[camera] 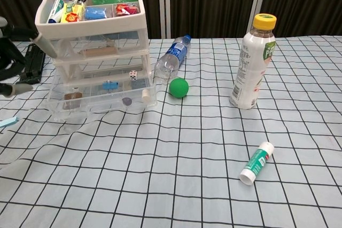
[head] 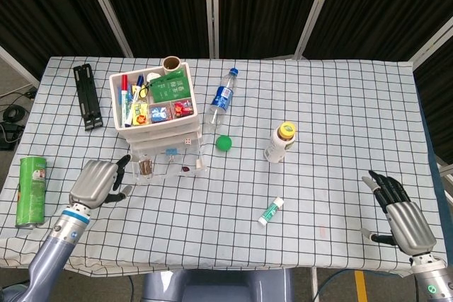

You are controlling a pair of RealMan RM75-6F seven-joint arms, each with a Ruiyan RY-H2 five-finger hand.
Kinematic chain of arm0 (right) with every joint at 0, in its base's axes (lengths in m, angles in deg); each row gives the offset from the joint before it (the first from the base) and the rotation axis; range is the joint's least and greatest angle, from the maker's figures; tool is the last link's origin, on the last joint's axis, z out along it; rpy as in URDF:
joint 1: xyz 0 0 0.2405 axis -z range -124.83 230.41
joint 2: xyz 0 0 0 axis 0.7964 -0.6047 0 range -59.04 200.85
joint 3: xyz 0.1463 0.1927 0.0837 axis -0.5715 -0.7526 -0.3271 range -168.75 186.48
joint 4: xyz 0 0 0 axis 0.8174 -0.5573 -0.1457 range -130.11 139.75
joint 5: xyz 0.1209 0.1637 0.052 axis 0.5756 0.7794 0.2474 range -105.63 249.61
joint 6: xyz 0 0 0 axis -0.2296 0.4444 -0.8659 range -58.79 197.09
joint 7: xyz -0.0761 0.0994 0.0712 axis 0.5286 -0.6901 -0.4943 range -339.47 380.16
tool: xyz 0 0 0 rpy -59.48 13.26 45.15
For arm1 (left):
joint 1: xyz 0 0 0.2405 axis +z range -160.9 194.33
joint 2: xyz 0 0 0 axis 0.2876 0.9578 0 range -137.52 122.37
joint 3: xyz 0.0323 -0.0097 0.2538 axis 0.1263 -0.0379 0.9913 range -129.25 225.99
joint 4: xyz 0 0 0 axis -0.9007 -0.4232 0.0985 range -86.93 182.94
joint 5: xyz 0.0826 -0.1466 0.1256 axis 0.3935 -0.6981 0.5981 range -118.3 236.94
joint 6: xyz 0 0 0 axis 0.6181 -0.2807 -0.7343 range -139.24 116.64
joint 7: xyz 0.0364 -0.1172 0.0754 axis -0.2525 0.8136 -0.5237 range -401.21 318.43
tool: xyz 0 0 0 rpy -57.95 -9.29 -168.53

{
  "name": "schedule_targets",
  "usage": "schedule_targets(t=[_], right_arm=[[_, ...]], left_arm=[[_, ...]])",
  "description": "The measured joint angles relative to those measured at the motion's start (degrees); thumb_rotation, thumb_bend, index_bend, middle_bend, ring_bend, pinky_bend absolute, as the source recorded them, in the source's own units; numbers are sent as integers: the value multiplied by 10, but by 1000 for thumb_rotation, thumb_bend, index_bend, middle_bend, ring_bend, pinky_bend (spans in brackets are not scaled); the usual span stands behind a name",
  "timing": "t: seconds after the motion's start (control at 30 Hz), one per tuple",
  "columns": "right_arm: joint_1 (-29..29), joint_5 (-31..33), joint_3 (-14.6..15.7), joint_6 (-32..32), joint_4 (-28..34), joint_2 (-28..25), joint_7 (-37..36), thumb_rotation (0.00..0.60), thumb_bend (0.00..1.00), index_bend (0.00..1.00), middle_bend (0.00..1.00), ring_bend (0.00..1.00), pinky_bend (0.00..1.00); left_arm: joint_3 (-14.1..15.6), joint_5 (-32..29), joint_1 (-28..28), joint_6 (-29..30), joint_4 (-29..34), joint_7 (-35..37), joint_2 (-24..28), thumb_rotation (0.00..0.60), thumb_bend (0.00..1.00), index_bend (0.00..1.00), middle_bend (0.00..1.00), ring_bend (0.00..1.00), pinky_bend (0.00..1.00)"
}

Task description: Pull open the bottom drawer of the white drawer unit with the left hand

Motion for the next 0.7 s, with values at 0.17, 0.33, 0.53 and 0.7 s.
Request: schedule_targets(t=[0.17, 0.33, 0.53, 0.7], right_arm=[[-1, 3, -1, -3, -1, 0, -2, 600, 17, 0, 0, 0, 0], [-2, 8, -2, -7, -2, -1, -8, 600, 18, 0, 0, 0, 0], [-6, 17, -6, -15, -6, -2, -17, 600, 17, 0, 0, 0, 0], [-9, 33, -13, -22, -12, -3, -27, 600, 17, 0, 0, 0, 0]], left_arm=[[-10, 3, -5, 8, 14, -42, 11, 600, 356, 322, 781, 806, 718], [-29, -27, -27, 6, 19, -102, 9, 600, 410, 338, 785, 806, 718], [-51, -70, -67, -3, 3, -172, -16, 600, 411, 394, 800, 807, 718], [-62, -104, -101, -23, -12, -221, -27, 600, 411, 483, 843, 837, 729]])
